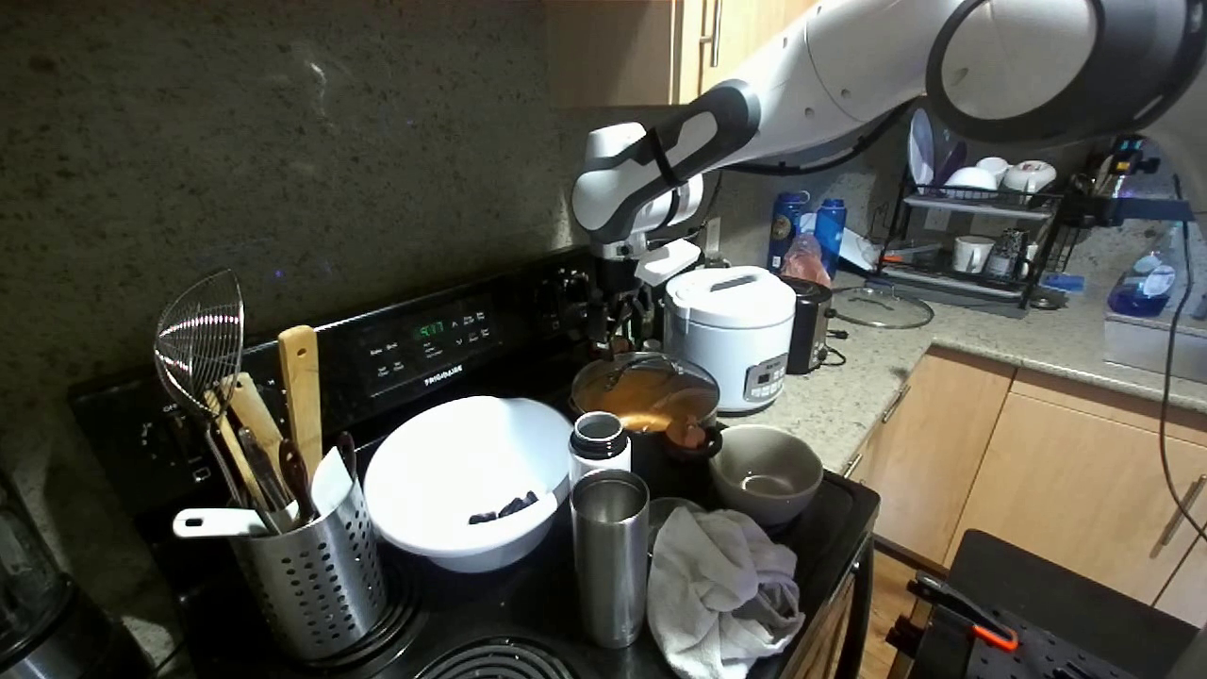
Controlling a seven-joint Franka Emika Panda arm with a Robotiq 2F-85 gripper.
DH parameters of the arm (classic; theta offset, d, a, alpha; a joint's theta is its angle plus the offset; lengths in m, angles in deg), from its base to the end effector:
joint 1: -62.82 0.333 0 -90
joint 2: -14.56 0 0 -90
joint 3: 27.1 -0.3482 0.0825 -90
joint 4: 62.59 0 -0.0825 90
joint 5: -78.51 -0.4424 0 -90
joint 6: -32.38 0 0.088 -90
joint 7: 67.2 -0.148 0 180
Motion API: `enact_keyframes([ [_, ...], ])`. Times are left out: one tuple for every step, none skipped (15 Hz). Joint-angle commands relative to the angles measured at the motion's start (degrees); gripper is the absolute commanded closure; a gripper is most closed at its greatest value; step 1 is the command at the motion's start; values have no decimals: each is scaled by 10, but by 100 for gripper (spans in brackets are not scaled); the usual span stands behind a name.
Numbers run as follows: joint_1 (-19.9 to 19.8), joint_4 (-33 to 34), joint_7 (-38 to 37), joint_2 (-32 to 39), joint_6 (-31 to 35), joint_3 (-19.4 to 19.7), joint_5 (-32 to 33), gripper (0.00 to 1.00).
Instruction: Release the lid holders of the pot
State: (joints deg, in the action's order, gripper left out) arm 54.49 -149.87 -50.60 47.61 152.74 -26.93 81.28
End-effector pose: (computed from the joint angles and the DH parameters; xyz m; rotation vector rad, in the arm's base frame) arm 0.7617 -0.1176 0.2798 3.0884 0.2574 -0.0138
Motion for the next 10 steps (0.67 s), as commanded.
enact_keyframes([
  [1, 38, 6, 20, -18, -4, -11, 0],
  [1, 47, 7, 24, -19, -5, -11, 0],
  [1, 54, 7, 28, -20, -5, -11, 0],
  [0, 62, 8, 30, -21, -5, -10, 0],
  [0, 68, 8, 33, -21, -5, -10, 0],
  [-1, 74, 8, 35, -21, -5, -10, 0],
  [-2, 78, 9, 37, -21, -4, -9, 3],
  [-3, 80, 11, 37, -22, -3, -8, 26],
  [-4, 82, 12, 37, -23, -3, -7, 27],
  [-5, 81, 13, 37, -24, -2, -6, 32],
])
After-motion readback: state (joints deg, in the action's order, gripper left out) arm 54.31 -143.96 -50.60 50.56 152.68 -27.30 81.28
